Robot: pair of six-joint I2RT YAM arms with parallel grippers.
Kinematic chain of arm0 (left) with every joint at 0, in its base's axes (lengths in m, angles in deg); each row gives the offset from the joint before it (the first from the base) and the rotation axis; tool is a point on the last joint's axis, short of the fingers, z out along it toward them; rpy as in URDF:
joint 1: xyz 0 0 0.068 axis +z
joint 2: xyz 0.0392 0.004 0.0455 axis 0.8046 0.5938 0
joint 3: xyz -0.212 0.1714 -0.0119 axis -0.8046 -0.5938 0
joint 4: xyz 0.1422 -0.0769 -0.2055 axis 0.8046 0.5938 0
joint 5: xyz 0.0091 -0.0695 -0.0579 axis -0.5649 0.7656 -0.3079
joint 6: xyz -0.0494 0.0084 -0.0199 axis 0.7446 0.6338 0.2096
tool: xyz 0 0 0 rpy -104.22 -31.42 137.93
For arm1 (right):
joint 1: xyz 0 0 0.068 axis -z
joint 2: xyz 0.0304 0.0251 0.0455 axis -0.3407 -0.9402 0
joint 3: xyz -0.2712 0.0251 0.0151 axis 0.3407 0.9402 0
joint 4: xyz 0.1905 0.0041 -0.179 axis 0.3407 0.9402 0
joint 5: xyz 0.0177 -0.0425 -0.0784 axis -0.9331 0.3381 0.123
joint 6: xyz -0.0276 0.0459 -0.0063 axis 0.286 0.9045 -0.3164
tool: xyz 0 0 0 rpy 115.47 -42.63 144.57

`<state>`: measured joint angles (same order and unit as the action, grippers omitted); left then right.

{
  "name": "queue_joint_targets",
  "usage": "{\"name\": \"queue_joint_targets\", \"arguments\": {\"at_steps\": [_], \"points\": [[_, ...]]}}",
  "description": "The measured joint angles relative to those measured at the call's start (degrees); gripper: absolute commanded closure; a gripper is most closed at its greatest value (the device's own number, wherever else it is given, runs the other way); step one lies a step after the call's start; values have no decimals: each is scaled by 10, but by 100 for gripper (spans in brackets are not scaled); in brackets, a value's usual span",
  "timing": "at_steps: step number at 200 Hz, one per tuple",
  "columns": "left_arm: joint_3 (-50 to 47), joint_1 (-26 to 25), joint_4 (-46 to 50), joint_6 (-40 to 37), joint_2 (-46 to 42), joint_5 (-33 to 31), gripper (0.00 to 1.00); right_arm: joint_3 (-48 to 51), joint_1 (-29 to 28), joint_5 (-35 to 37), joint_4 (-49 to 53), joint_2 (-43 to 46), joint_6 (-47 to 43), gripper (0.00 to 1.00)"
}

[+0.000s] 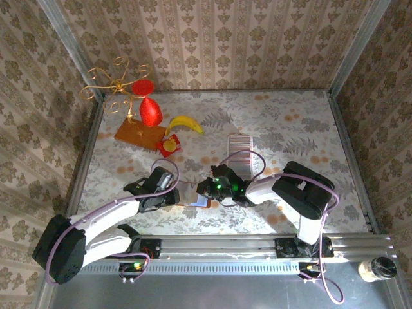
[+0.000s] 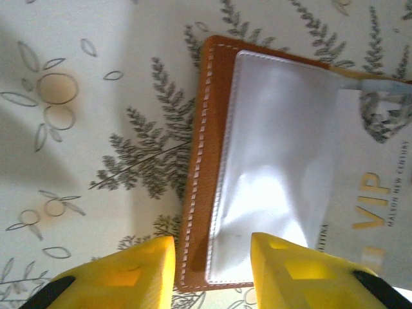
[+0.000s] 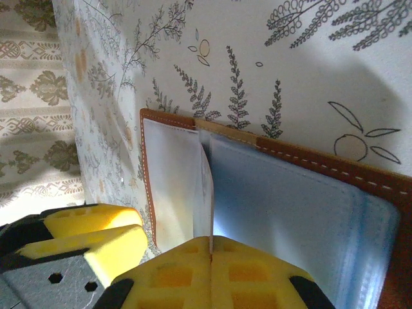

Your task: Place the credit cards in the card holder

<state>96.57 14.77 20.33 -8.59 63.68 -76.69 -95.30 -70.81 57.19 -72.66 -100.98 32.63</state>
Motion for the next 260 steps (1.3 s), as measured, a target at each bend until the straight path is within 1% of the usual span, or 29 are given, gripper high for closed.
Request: {"name": "queue_joint_targets", "arguments": {"at_steps": [42,57,97,152,260], "points": [[0,3,2,0,32,-6,71,2,0,0,-4,0,0,100],[0,3,0,0,35,-6,72,5,0,0,-17,-2,2,100],[1,3,0,0,41,-8,79,19,-2,0,-64,-14,16,100],[10,3,4,-1,54,-8,84,23,-2,1,-105,-29,30,100],[29,-10,0,-1,86,-11,88,26,-2,7,-140,-42,47,100]]}}
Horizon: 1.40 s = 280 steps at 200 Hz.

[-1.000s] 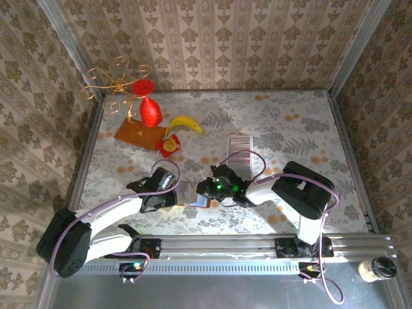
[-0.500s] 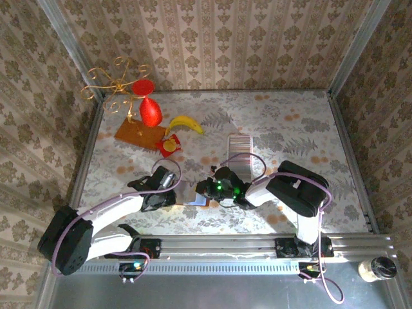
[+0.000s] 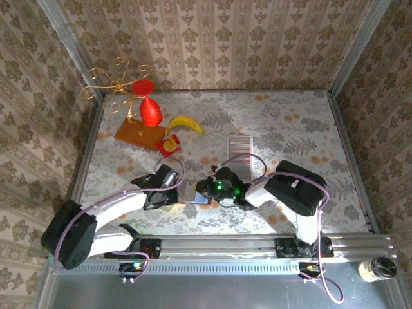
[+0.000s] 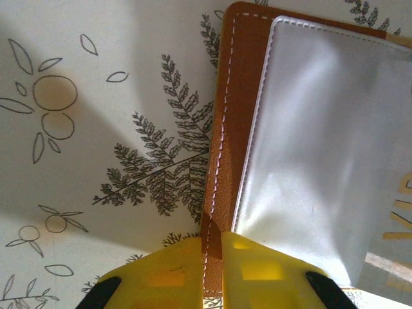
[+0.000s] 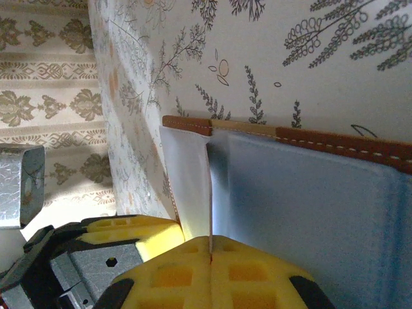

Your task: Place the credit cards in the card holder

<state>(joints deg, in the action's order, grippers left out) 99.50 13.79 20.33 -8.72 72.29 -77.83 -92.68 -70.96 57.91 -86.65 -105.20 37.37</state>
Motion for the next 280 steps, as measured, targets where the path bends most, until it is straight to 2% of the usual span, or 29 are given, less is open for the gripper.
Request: {"name": "queue_joint_targets", "arguments": {"at_steps": [47,67,81,143,280], "points": [[6,-4,0,0,8,-3,88,-2,0,1,6,-2,-3,100],[7,-7,0,0,9,-4,88,-7,0,2,21,-2,-9,83],[7,-7,-2,0,10,-4,88,-17,0,5,40,2,-18,78],[2,-10,-18,1,7,3,89,-66,-9,34,197,30,-75,81],[-15,-26,-113,21,22,46,90,-130,-10,78,363,45,-136,76]]}}
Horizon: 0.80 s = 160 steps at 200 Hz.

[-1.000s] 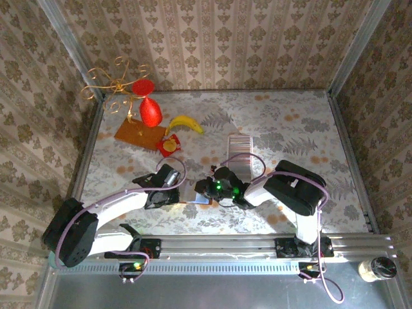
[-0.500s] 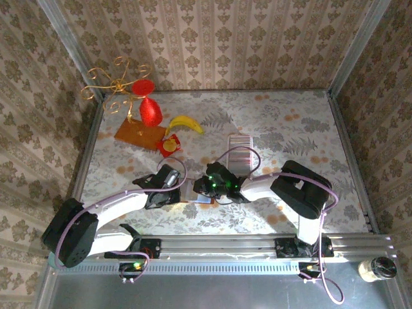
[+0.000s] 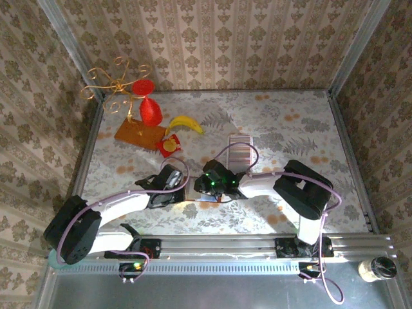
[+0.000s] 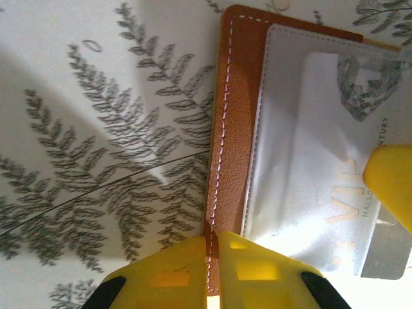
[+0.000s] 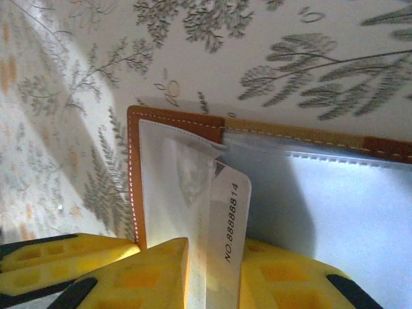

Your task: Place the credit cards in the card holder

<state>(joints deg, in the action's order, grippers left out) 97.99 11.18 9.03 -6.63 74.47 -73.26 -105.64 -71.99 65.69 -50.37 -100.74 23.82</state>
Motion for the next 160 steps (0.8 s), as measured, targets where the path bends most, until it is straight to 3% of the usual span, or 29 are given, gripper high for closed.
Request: {"name": "queue_joint_targets", "arguments": {"at_steps": [32,160], "points": [[-7,-1,-22,2,0,14,90,-1,0,11,36,12,-10,80],[-51,-14,-38,41,-52,50,87,-55,-18,29,128,1,-39,66]]}}
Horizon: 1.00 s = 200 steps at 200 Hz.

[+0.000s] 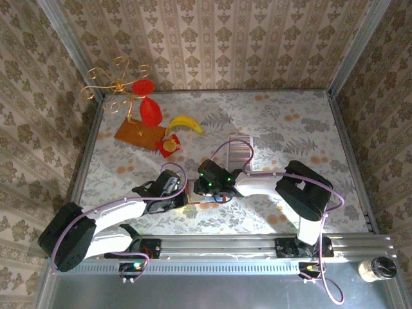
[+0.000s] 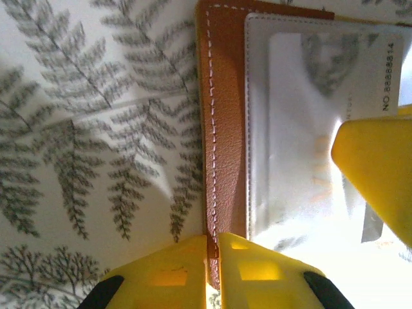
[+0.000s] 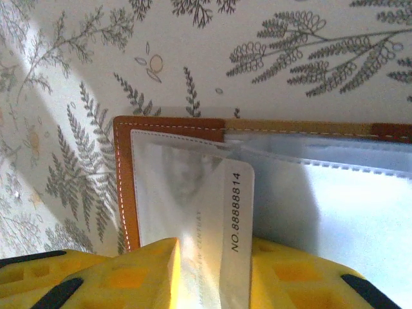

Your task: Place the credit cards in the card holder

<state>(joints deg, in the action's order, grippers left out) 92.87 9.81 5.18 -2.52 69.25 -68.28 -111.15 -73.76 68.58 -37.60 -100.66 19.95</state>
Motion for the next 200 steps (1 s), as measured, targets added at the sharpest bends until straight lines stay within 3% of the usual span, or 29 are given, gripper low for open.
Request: {"name": "queue_joint_targets", "arguments": {"at_steps": [40,74,118,200], "points": [[-2,-2,17,4,-11,14,86,-1,-2,4,26,10,-13,57],[-3,-4,52,4,-42,11,79,-1,-2,11,46,23,-21,75],[-4,6,83,4,-106,2,77,-1,-6,17,61,29,-30,100],[-6,66,67,4,-96,24,75,-27,-9,28,113,10,-31,100]]}}
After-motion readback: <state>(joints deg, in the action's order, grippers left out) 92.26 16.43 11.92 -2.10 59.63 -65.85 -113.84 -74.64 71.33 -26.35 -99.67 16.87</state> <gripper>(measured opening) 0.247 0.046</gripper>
